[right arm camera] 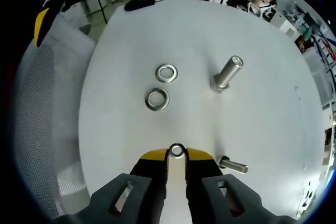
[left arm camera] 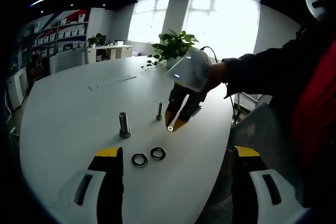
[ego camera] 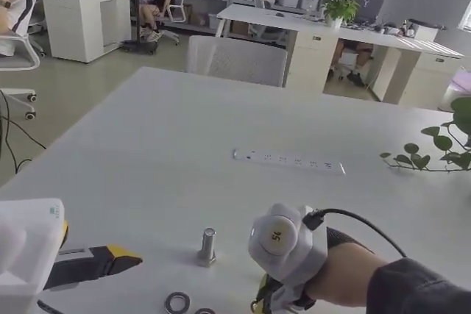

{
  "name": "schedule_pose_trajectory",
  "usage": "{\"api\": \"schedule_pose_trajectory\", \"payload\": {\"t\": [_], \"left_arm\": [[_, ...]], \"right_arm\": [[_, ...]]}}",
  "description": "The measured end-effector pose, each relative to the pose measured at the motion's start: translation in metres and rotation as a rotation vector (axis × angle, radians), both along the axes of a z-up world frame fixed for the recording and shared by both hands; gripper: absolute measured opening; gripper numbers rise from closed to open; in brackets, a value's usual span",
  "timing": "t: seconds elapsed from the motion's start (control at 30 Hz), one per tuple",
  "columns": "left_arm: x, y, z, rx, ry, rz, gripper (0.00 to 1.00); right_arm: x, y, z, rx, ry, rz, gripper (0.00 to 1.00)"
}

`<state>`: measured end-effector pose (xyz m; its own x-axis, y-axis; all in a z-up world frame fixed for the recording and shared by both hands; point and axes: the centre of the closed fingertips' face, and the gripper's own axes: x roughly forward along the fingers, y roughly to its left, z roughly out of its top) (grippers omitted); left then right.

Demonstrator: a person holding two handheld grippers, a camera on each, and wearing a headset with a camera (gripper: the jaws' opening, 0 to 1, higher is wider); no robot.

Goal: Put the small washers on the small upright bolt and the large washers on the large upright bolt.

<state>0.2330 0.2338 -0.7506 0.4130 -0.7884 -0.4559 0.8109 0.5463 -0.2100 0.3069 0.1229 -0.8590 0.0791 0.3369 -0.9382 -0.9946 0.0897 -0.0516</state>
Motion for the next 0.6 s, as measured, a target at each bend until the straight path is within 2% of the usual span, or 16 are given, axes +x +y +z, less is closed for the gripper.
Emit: {"api": "schedule_pose_trajectory", "payload": {"t": [0.6], "left_arm": [[-0.001,-0.004,0.001,-0.001,-0.002,-0.014,0.85]], "right_arm": [[0.004,-0.034,0.009,-0.008,-0.012,-0.069,0.13]]}}
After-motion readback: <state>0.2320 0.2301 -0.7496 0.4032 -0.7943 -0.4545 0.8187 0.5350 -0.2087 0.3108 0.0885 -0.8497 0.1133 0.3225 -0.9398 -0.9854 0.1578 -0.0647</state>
